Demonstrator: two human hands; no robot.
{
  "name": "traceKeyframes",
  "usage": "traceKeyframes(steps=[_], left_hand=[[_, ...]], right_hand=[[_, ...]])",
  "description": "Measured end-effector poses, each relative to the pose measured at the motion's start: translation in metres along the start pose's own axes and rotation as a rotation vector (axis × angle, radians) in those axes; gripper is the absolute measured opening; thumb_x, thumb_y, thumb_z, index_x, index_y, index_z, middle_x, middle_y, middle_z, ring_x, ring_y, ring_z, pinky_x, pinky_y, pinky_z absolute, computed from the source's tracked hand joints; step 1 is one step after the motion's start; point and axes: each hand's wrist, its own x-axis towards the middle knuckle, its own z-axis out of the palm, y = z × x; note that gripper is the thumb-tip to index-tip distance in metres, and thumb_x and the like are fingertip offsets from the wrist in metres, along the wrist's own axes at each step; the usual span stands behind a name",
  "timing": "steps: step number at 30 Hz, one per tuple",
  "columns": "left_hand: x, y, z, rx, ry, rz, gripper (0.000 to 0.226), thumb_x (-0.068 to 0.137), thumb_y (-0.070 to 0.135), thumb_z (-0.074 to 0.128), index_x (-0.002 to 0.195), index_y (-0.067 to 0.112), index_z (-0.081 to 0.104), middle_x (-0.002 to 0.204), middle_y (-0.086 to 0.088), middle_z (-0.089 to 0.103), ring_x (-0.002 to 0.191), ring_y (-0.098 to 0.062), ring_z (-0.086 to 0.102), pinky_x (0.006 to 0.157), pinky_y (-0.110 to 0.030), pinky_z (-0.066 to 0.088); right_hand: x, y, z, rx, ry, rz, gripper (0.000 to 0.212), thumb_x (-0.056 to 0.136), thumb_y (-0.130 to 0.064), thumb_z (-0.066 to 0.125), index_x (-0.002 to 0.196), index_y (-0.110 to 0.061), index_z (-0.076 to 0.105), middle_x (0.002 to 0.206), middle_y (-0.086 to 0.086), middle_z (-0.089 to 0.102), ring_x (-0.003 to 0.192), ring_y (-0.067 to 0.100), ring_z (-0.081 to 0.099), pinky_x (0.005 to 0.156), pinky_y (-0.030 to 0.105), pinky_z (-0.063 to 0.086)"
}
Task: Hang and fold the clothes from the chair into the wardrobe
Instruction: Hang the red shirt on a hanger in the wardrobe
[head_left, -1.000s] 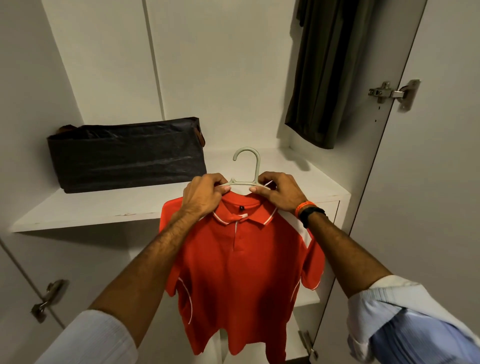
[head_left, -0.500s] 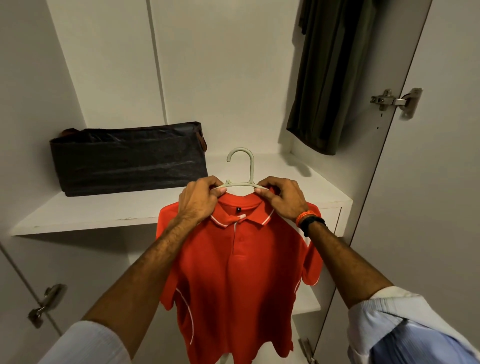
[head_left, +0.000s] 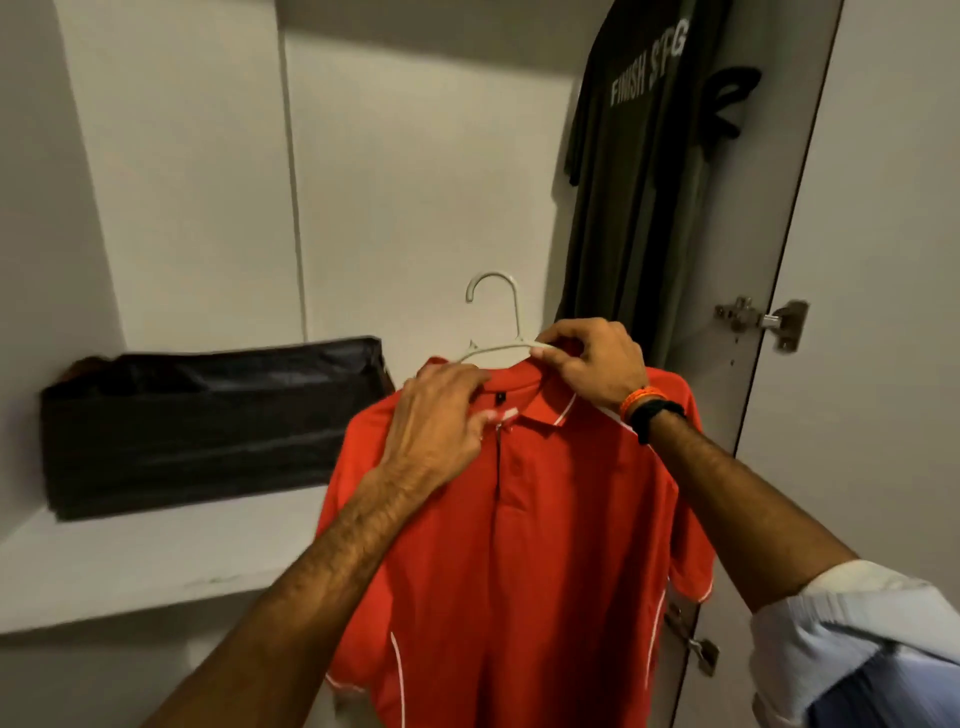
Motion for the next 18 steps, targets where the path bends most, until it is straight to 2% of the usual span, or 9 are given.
traceKeyframes(steps=[3, 7, 12, 18], left_hand=[[0.042, 0.005, 0.000, 0.090, -0.180, 0.051, 0.058, 0.086, 0.041, 0.068, 0.137, 0.021, 0.051, 0.139, 0.001, 0.053, 0.128, -0.023, 0.047, 0.108, -0.041, 0.034], [0.084, 0.008, 0.008, 0.201, -0.150, 0.108, 0.066, 0.088, 0.048, 0.063, 0.145, 0.025, 0.040, 0.148, 0.005, 0.035, 0.133, -0.018, 0.039, 0.108, -0.038, 0.033], [0.156, 0.005, 0.016, 0.303, -0.140, 0.168, 0.063, 0.089, 0.051, 0.060, 0.143, 0.025, 0.041, 0.144, 0.005, 0.044, 0.136, -0.017, 0.034, 0.109, -0.040, 0.030], [0.227, 0.002, 0.019, 0.268, -0.155, 0.156, 0.062, 0.088, 0.048, 0.063, 0.141, 0.024, 0.044, 0.143, 0.003, 0.046, 0.138, -0.017, 0.032, 0.111, -0.043, 0.030]], right_hand=[[0.031, -0.010, -0.018, -0.110, 0.072, 0.002, 0.023, 0.088, -0.051, 0.065, 0.102, -0.035, 0.073, 0.095, -0.008, 0.073, 0.096, 0.018, 0.065, 0.075, 0.030, 0.044], [0.068, -0.009, -0.041, -0.168, 0.152, 0.047, 0.022, 0.088, -0.049, 0.064, 0.102, -0.035, 0.073, 0.096, -0.007, 0.073, 0.098, 0.022, 0.066, 0.080, 0.036, 0.051], [0.123, 0.002, -0.067, -0.200, 0.267, 0.037, 0.022, 0.086, -0.050, 0.065, 0.100, -0.035, 0.073, 0.092, -0.004, 0.073, 0.095, 0.025, 0.066, 0.081, 0.041, 0.054], [0.189, 0.016, -0.089, -0.233, 0.352, 0.001, 0.024, 0.088, -0.050, 0.064, 0.102, -0.033, 0.073, 0.091, -0.003, 0.072, 0.092, 0.025, 0.065, 0.078, 0.039, 0.052]])
